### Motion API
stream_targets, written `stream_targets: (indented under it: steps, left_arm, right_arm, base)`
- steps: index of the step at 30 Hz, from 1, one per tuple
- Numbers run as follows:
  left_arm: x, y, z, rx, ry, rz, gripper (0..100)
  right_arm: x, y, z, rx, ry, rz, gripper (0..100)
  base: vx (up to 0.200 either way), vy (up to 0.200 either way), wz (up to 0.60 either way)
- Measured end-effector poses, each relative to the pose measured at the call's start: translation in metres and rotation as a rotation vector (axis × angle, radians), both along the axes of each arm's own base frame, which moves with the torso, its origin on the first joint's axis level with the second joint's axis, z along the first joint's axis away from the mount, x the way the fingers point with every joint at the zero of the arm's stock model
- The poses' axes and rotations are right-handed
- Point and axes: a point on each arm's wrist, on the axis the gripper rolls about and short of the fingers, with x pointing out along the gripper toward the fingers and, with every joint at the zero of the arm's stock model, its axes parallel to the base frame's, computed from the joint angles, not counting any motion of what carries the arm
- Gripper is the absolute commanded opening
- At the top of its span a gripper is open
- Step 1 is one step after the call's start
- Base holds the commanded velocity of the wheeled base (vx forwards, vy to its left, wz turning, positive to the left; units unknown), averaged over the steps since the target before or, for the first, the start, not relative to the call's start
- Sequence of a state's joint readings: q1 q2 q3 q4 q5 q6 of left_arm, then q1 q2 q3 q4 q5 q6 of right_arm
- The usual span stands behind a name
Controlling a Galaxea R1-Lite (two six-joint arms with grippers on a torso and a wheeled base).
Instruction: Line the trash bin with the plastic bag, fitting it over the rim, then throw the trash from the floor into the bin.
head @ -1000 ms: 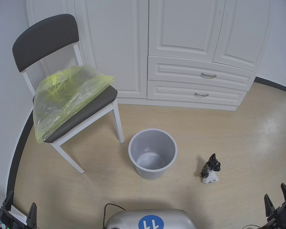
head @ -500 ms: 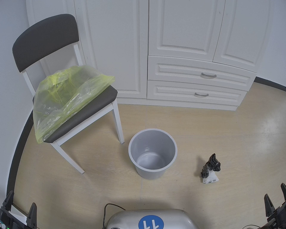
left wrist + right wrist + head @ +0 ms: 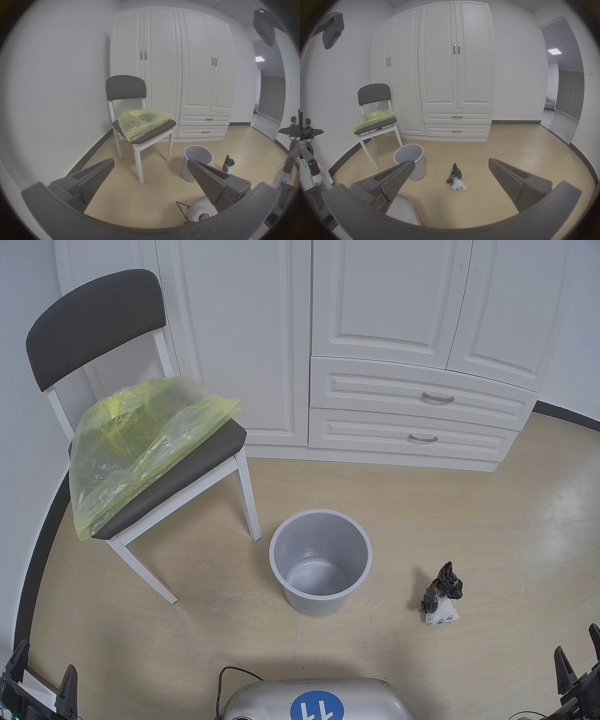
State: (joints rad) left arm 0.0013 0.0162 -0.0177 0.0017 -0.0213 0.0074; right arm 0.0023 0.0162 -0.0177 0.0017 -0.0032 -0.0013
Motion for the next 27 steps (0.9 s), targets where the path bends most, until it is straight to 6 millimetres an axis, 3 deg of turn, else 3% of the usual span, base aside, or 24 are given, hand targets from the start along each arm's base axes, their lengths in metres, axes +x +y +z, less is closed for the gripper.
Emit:
stream_targets:
  steps: [27]
  left_arm:
    - [0.0,0.0001,0.0,-0.004,0.0,0.004,100]
  right_arm:
    - [0.0,0.0,0.0,0.0,0.0,0.0,100]
  base:
    - [0.0,0.0,0.0]
